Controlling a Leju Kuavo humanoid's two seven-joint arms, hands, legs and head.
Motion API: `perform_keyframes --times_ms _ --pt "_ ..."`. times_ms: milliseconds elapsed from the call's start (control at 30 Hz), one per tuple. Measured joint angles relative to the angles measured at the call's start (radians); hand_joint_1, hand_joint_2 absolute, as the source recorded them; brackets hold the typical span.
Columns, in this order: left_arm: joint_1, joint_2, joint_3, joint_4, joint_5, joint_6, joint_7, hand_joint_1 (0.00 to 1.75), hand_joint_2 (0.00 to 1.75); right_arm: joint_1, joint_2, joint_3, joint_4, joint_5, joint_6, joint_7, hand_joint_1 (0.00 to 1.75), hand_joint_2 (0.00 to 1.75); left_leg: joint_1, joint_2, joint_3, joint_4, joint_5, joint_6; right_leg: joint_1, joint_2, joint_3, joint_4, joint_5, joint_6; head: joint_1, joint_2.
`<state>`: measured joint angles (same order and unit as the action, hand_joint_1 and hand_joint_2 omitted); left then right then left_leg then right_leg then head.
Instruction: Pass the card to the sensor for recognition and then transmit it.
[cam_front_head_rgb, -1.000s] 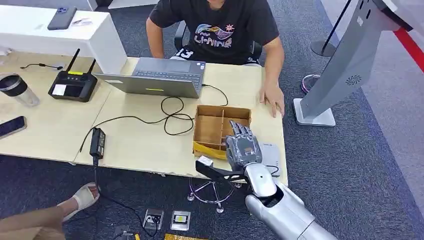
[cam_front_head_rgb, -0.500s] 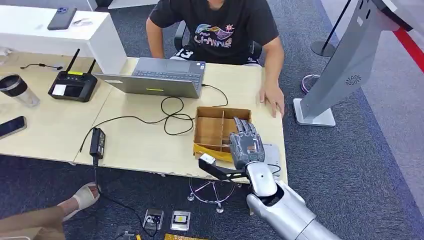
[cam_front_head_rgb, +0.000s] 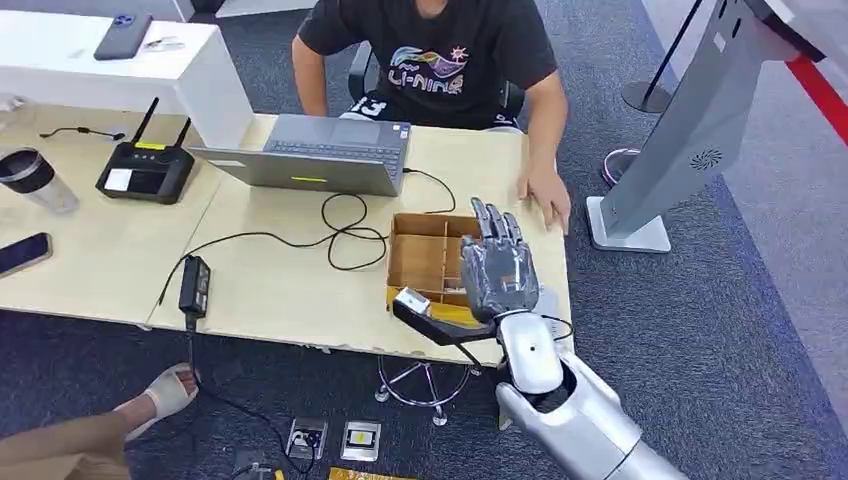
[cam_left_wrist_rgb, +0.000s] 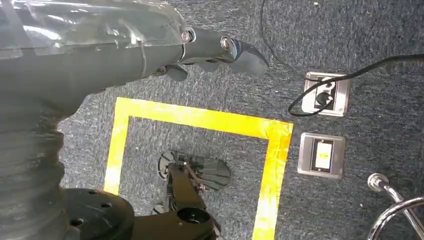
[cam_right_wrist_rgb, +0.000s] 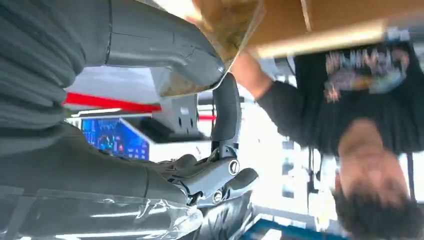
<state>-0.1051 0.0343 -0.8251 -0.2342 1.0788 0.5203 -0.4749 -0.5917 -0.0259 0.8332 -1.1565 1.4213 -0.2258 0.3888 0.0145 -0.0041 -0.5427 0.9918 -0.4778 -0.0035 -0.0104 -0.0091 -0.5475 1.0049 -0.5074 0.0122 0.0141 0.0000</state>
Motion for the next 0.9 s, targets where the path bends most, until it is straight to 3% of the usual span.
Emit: perform_keyframes --times_ms 367,500,633,900 --pt "0.0 0.0 0.0 0.0 0.01 0.011 0.0 0.0 1.75 -0.053 -0.011 -0.046 -0.36 0.05 0.021 -0.017 1.75 1.75 0.0 0.0 0.0 0.0 0.0 0.0 0.0 0.0 0.0 0.0 0.0 0.0 0.0 0.0" --pt "-0.001 0.0 0.0 0.0 0.01 0.012 -0.002 0.0 1.75 -0.111 -0.01 -0.046 -0.372 0.012 -0.023 -0.017 1.75 1.75 0.0 0.0 0.0 0.0 0.0 0.0 0.0 0.0 0.0 0.0 0.0 0.0 0.0 0.0" --pt "-0.003 -0.001 0.0 0.0 0.01 0.012 -0.011 0.0 1.75 -0.194 0.022 -0.043 -0.24 -0.1 -0.119 -0.033 1.75 1.75 0.0 0.0 0.0 0.0 0.0 0.0 0.0 0.0 0.0 0.0 0.001 0.0 0.0 0.0" --pt "-0.004 -0.002 0.0 0.0 0.019 0.011 -0.034 0.0 1.75 -0.307 0.133 -0.032 0.214 -0.18 -0.221 -0.064 1.75 1.75 0.0 -0.002 -0.001 0.0 0.002 0.0 0.0 -0.002 0.0 0.0 0.001 0.0 0.0 0.0"
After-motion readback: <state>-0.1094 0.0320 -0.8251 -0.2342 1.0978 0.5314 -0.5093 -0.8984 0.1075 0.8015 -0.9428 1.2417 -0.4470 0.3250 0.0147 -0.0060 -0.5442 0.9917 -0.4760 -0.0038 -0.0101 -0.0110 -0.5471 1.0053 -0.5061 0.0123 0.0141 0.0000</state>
